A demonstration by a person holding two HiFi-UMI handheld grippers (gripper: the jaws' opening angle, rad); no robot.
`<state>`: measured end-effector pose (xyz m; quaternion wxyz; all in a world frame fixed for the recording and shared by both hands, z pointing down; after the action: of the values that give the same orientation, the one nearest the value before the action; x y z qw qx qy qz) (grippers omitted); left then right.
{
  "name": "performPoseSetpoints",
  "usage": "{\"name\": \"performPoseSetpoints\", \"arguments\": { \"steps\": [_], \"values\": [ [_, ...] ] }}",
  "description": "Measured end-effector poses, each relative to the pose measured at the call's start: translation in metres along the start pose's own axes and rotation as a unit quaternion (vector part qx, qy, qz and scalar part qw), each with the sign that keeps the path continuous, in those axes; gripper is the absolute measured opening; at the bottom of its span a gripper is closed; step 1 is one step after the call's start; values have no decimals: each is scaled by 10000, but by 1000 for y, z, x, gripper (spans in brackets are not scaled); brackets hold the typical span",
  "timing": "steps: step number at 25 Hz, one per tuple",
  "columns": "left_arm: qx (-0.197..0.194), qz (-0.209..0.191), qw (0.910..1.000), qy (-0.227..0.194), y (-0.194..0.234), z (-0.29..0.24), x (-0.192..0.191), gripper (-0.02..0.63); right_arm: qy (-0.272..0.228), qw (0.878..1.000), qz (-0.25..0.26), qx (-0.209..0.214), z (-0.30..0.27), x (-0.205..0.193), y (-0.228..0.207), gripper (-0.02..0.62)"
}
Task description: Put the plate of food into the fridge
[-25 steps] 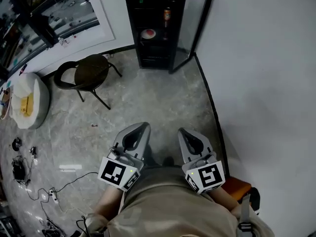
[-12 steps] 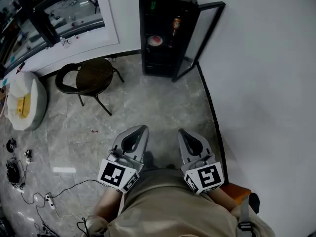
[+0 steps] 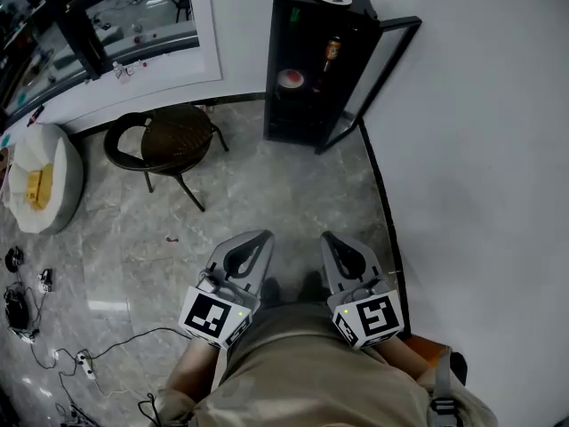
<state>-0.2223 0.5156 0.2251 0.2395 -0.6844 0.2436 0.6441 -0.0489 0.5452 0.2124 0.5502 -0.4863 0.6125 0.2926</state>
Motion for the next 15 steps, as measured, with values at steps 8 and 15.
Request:
{"name": "performPoseSetpoints", "arguments": {
  "steps": [8, 15],
  "values": [
    [235, 14, 9997, 64, 14, 2, -2, 11, 129, 9997, 61, 206, -20, 3, -1, 23],
    [575, 20, 9982, 151, 32, -2, -6, 11, 250, 9978, 112, 610, -52, -1, -4, 23]
  ]
}}
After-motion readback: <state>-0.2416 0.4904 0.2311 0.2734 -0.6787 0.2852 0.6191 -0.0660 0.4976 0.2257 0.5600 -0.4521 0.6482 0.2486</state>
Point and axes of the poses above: the fingertips, and each gripper's own axes: z backward along the fingers, y to its left, x out of its top, the point moved 7 cm from there along z, backward along the fingers, and after that the axes turned 12 degrees about -z, right-handed, at the moved point
